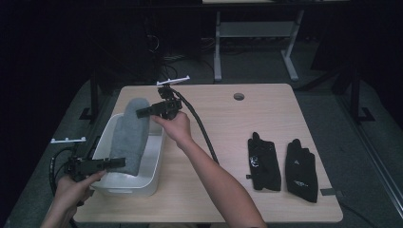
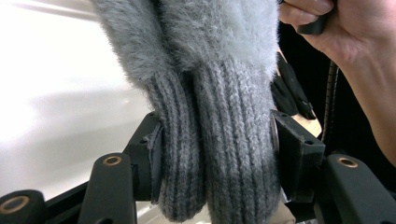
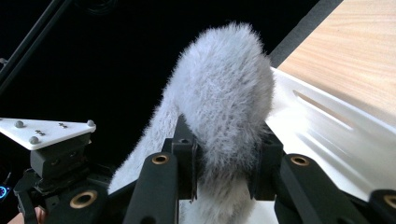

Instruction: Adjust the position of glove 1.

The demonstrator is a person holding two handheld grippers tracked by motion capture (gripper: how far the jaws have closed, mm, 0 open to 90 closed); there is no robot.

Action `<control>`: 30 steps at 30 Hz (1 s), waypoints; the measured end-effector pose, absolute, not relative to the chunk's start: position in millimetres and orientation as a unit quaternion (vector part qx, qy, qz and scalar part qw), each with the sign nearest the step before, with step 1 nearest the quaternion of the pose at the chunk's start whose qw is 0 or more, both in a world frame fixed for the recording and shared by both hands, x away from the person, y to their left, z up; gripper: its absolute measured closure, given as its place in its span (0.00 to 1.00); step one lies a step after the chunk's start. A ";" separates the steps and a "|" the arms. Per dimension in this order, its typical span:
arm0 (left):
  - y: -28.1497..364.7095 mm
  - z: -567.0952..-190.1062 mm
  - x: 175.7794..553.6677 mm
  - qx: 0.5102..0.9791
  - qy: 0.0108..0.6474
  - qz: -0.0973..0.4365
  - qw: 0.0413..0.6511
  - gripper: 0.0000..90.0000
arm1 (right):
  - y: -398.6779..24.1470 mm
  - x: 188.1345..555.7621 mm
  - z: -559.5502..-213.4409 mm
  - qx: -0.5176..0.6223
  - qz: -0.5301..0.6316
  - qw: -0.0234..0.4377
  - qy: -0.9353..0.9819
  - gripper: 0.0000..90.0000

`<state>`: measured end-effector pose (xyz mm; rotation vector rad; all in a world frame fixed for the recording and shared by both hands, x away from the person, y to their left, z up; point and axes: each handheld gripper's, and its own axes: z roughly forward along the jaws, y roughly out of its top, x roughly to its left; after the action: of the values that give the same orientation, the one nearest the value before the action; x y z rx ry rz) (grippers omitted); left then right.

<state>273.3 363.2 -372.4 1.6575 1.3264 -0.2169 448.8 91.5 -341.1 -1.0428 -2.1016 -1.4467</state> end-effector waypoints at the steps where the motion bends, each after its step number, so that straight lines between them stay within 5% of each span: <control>1: 364.4 -374.0 273.0 0.679 0.546 -0.090 0.483 0.47 | 92.5 449.0 -342.1 -0.372 -0.514 0.192 -0.748 0.76; 30: 371.2 -395.3 272.5 0.689 0.569 -0.092 0.439 0.44 | 115.7 454.0 -372.5 -0.378 -0.480 0.204 -0.765 0.77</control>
<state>272.5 371.2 -395.3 1.7129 1.4143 -0.2281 454.0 115.7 -372.5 -1.0536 -2.1331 -1.3396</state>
